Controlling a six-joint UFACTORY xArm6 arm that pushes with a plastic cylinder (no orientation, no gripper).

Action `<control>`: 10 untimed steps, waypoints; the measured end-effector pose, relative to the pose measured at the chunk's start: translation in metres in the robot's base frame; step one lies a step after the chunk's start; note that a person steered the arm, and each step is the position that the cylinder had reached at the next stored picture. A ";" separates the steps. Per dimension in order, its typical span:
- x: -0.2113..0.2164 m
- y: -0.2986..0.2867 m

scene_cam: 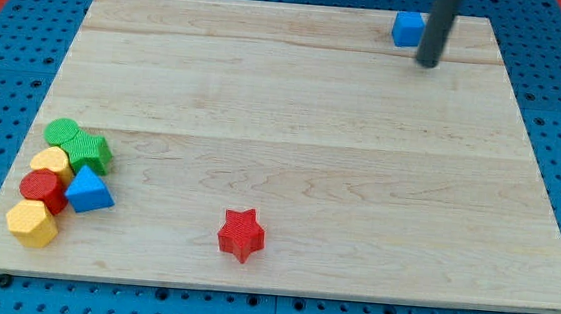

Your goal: Push the blue cube into the group of blocks

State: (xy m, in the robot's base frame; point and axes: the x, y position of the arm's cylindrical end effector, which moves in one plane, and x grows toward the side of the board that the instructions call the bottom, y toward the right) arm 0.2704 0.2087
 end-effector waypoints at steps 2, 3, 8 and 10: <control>-0.075 -0.024; -0.030 -0.096; 0.046 -0.069; 0.090 -0.063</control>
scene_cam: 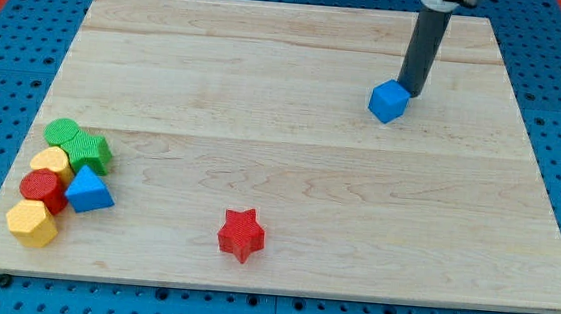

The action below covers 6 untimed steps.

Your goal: Push the blue cube into the group of blocks

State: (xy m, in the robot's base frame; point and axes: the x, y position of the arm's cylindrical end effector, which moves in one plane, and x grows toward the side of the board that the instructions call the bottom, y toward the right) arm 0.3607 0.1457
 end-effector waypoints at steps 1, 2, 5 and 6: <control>0.032 -0.021; 0.058 -0.056; 0.129 -0.178; 0.139 -0.202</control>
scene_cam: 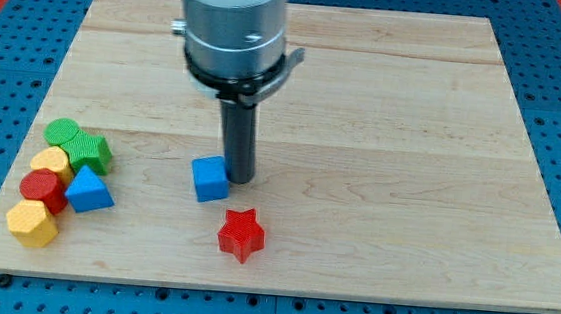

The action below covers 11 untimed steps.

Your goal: Push the blue cube into the group of blocks

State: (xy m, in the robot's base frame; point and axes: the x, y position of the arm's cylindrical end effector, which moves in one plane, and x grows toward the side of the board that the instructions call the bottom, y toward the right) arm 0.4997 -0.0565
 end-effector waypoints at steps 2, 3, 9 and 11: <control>0.000 -0.014; 0.000 -0.018; 0.020 -0.037; 0.020 -0.075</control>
